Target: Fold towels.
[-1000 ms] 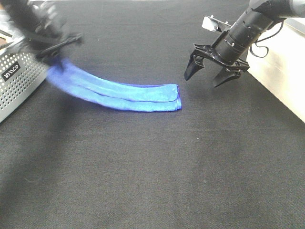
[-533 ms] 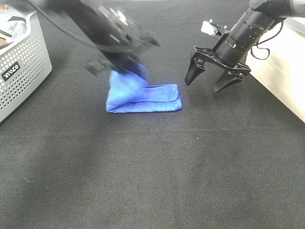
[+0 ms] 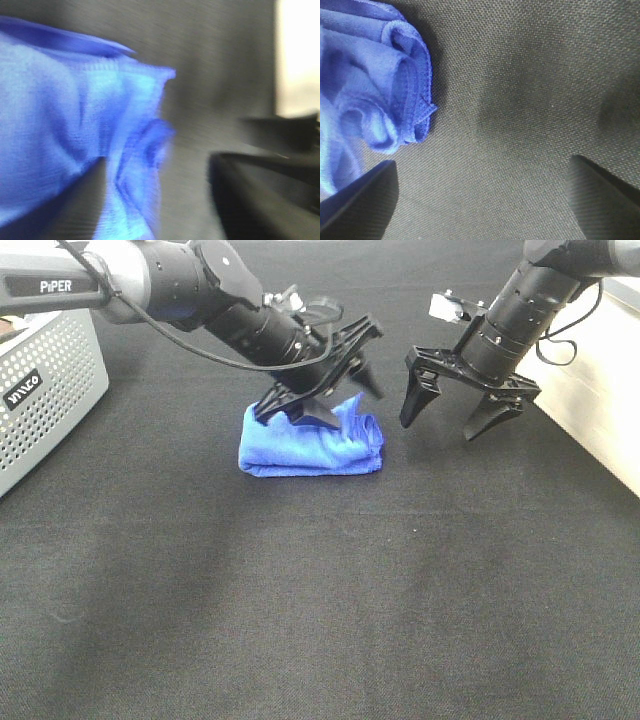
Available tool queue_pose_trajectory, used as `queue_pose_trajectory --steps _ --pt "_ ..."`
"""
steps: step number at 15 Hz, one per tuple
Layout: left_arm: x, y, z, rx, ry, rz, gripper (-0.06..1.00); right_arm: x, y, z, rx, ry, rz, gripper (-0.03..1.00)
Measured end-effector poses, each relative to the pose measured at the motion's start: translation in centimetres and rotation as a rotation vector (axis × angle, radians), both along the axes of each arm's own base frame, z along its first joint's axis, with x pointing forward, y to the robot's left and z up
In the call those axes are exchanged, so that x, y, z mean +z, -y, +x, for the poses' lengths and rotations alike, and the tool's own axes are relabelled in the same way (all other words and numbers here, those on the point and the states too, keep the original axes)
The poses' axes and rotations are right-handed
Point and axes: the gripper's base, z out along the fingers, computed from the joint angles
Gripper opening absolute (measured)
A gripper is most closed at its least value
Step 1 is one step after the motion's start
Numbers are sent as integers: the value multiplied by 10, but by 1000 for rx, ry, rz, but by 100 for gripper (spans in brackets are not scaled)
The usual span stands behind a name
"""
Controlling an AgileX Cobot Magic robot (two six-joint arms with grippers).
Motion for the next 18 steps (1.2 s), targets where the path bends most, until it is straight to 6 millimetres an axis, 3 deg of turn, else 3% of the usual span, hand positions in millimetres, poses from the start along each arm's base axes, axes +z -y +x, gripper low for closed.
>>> queue_pose_trajectory --steps 3,6,7,8,11,15,18 --pt "23 -16 8 -48 114 13 65 2 -3 0 -17 -9 44 85" --pt "46 -80 34 19 211 110 65 7 -18 -1 -25 -15 178 85" --pt "46 -98 40 31 218 147 65 9 -26 -2 2 -5 204 85" --pt "46 -98 40 31 218 147 65 9 -26 -2 2 -5 204 85" --pt "42 -129 47 35 222 245 65 23 -63 -9 82 57 291 85" --pt "40 -139 49 16 237 318 65 29 -103 -16 101 130 335 85" --pt "39 -139 49 14 239 324 65 27 -121 -15 49 151 441 85"
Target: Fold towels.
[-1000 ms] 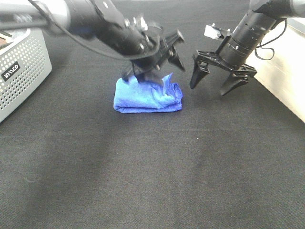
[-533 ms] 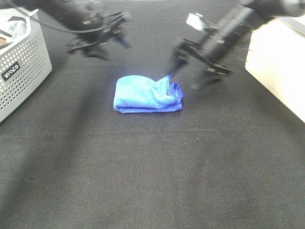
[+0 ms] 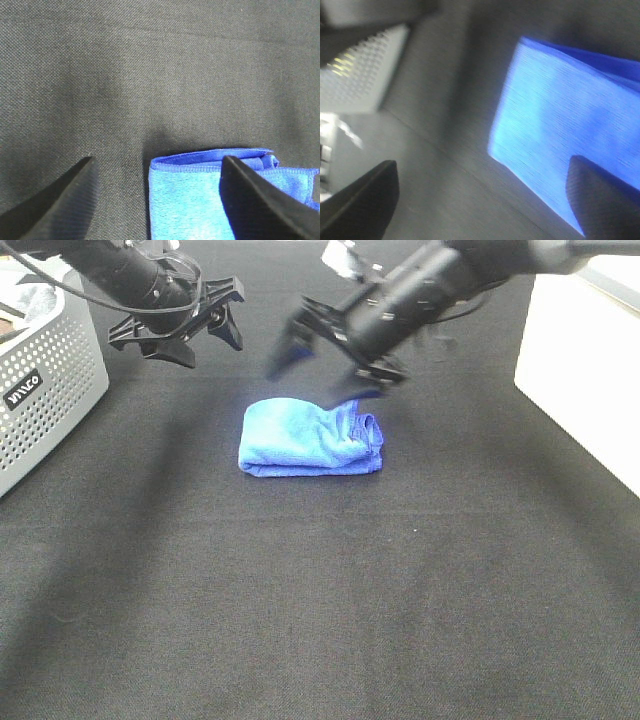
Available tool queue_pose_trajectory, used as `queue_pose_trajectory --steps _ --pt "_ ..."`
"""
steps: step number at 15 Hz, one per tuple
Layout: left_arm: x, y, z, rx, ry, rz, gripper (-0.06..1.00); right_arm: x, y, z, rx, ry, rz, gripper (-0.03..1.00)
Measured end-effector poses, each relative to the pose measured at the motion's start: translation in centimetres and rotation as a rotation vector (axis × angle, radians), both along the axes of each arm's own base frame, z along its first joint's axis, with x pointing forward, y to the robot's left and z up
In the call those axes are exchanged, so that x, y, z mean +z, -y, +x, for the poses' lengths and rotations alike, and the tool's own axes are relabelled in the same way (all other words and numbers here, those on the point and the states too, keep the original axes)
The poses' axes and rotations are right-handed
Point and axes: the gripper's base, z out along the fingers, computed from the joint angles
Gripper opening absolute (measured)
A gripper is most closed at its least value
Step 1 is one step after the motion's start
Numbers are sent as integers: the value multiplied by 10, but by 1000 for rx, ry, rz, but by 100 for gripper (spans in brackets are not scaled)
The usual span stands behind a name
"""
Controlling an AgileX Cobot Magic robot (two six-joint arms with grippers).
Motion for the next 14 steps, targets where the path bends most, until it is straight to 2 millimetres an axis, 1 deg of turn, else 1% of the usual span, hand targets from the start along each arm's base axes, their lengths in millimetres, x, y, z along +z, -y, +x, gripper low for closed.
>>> queue_pose_trajectory --steps 3,4,5,6,10,12,14 --pt "0 0 0 -1 0 2 65 -31 -2 4 3 -38 -2 85" --pt "0 0 0 -1 0 2 65 -41 0 5 6 -52 -20 85" --pt "0 0 -1 -3 -6 3 65 -48 4 6 4 -58 -36 85" --pt "-1 0 -1 -5 -10 3 65 -51 12 9 -7 -63 -51 85" --pt "-2 0 -3 -18 -37 11 65 -54 51 24 -83 -62 -90 85" --pt "-2 0 -4 -20 -44 13 65 -57 65 27 -75 -46 -156 85" --pt "-3 0 -5 -25 -54 14 65 -58 73 26 -63 -66 -175 85"
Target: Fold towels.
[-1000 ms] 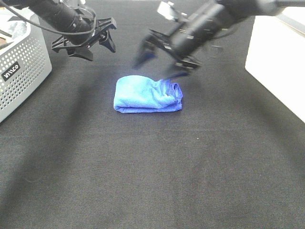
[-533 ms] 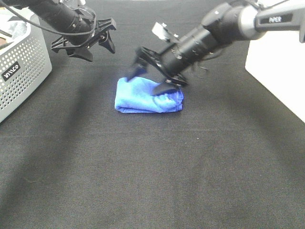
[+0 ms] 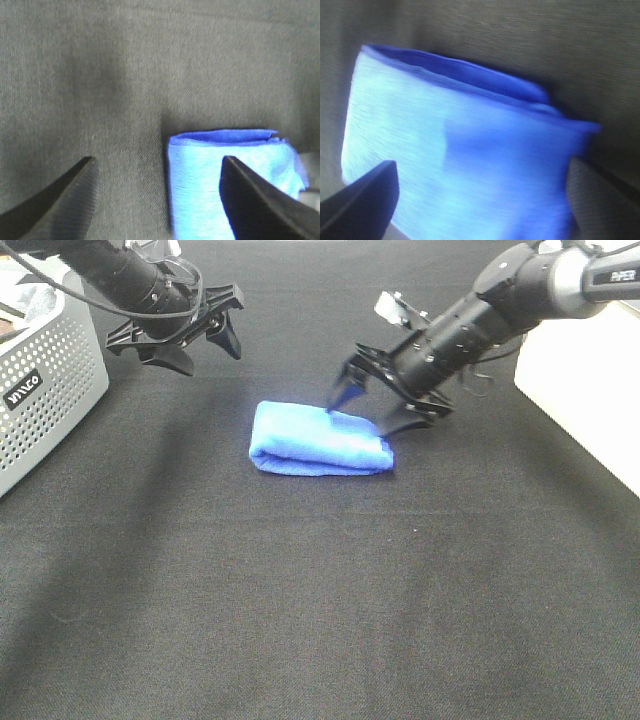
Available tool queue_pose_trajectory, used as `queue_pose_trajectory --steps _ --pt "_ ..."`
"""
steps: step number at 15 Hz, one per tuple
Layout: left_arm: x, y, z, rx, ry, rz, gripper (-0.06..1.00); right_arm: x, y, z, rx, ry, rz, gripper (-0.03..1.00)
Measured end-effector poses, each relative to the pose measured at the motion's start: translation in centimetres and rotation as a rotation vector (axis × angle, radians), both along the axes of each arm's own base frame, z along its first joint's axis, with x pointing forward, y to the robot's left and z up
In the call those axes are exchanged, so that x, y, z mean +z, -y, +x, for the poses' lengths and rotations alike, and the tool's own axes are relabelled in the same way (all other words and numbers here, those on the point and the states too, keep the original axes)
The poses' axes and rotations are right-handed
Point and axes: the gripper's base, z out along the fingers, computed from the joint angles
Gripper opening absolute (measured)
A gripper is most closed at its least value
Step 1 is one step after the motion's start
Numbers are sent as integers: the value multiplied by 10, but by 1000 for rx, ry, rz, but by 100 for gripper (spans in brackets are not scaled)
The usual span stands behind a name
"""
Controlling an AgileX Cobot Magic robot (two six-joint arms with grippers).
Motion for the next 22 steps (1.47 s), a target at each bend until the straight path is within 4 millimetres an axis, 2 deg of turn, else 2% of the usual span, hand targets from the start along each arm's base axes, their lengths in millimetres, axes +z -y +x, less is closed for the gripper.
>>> queue_pose_trajectory --steps 3,5,7,8,10,11,14,17,19,20,21,22 --pt "-1 0 -2 -13 -27 7 65 6 3 -3 28 -2 -30 85" --pt "8 -2 -9 -61 -44 52 65 39 9 -7 50 51 -102 85" --pt "33 -6 -21 -105 -59 82 65 81 13 -16 60 96 -128 85" --pt "46 -7 -27 -121 -65 93 65 96 15 -22 79 101 -135 85" --pt "83 -13 -47 -158 -69 136 65 131 18 -42 150 85 -150 85" --pt "90 -15 -51 -165 -69 153 65 136 18 -45 157 77 -153 85" --pt "142 -30 -79 -177 12 288 65 166 25 -61 136 92 -190 85" --pt "178 -42 -125 -170 66 320 65 188 37 -89 114 106 -261 85" --pt "192 -58 -182 -167 72 336 65 208 49 -127 114 131 -298 85" --pt "194 -62 -194 -166 72 341 65 212 51 -137 114 136 -300 85" --pt "197 -68 -218 -166 82 341 65 222 57 -166 112 148 -299 85" --pt "202 -77 -256 -161 108 336 65 228 62 -187 110 163 -297 85"
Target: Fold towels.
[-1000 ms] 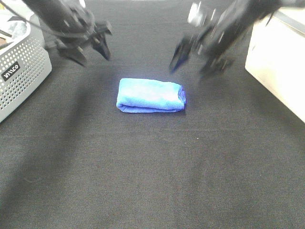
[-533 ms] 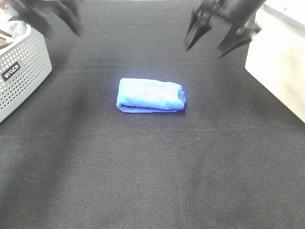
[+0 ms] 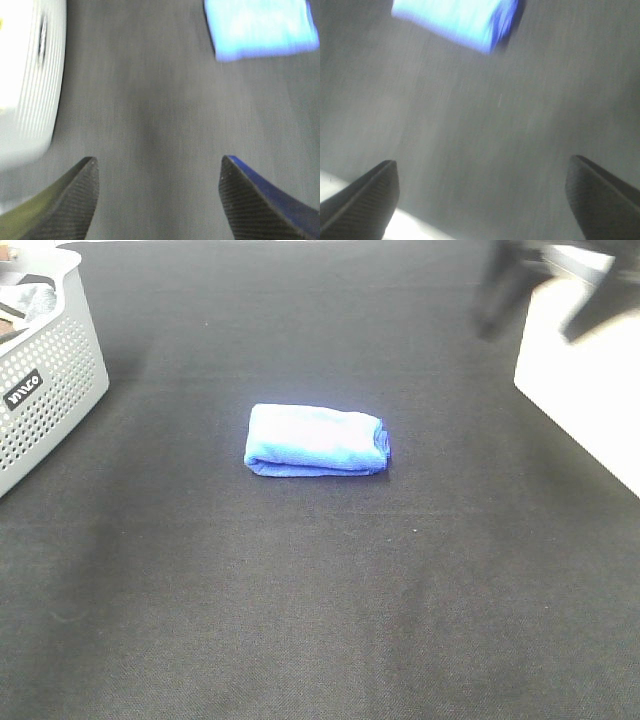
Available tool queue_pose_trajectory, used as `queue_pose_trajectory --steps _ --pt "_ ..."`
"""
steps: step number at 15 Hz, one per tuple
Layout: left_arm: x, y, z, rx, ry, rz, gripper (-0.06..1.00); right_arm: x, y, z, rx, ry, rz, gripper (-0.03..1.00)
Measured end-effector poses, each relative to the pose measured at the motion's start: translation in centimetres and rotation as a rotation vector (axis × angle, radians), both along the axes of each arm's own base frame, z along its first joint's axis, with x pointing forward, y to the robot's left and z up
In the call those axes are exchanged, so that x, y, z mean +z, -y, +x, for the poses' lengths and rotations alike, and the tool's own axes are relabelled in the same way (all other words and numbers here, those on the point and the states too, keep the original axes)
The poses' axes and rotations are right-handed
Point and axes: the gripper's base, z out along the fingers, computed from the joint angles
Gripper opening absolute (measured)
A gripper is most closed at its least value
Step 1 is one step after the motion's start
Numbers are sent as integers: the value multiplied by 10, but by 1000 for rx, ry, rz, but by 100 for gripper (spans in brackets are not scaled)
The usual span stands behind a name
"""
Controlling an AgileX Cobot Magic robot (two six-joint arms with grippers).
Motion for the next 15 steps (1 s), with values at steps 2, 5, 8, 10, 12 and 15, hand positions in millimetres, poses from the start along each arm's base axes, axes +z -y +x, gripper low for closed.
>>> queue_pose_trajectory --steps 2,5,8,10,12,15 --pt "-7 -13 -50 0 19 -5 65 1 9 -41 -6 20 4 85" --pt "-27 -31 -125 0 91 -23 65 -18 26 -103 -21 58 -29 85" --pt "-58 -46 -185 0 191 -48 65 -43 45 -158 -51 111 -96 85" --pt "-69 -50 -199 0 220 -55 65 -51 51 -174 -72 152 -111 85" --pt "-89 -56 -223 0 288 -72 65 -62 61 -202 -82 246 -140 85" --pt "-111 -60 -239 -8 362 -84 65 -67 74 -238 -104 436 -164 85"
